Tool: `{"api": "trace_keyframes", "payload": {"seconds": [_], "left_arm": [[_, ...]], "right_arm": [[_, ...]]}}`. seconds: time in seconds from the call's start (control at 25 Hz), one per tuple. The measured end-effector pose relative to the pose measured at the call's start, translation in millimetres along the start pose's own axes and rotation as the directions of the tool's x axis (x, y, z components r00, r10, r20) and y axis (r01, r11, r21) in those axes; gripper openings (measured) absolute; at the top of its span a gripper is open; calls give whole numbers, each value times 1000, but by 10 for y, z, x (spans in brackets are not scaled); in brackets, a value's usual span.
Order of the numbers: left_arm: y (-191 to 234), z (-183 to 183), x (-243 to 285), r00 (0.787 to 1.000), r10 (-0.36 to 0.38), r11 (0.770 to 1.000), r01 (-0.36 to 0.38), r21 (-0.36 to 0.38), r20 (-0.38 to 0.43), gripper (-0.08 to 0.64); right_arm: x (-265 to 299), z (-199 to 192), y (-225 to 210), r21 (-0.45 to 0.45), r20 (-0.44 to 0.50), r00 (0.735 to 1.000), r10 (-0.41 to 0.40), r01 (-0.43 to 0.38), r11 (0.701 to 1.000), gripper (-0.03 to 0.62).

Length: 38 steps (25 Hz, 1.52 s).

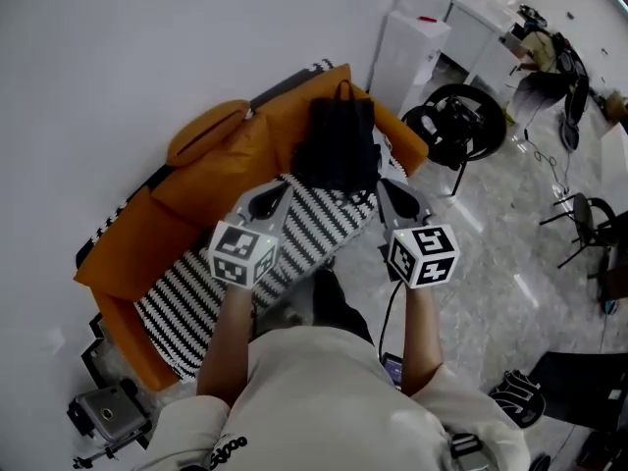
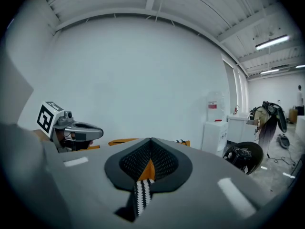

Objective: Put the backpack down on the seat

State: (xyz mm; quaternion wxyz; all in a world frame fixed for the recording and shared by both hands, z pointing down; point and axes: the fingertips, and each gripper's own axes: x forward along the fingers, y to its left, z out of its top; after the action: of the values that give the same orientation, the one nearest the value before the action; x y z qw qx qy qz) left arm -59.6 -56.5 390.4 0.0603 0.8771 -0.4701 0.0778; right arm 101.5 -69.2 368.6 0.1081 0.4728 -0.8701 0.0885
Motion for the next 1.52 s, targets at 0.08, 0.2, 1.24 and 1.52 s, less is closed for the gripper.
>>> {"api": "trace_keyframes", "payload": {"seconds": [0.08, 0.2, 1.24, 1.52], "left_arm": [[-55, 84, -80, 1000, 11, 999, -11, 32, 13, 11], [-138, 229, -195, 999, 15, 998, -18, 58, 47, 11], [-402, 752, -693, 989, 9, 982, -36, 184, 145, 11], [-378, 690, -709, 991, 4, 985, -28, 171, 136, 11]], "right_arm": [[-112, 92, 61, -25, 17, 1000, 2, -2, 1000, 3], [-224, 173, 147, -58, 20, 1000, 5, -4, 998, 3], [-565, 448, 566, -176, 36, 999, 29, -22, 984, 3], [-499, 421, 624, -176, 23, 999, 39, -34, 984, 3]]}}
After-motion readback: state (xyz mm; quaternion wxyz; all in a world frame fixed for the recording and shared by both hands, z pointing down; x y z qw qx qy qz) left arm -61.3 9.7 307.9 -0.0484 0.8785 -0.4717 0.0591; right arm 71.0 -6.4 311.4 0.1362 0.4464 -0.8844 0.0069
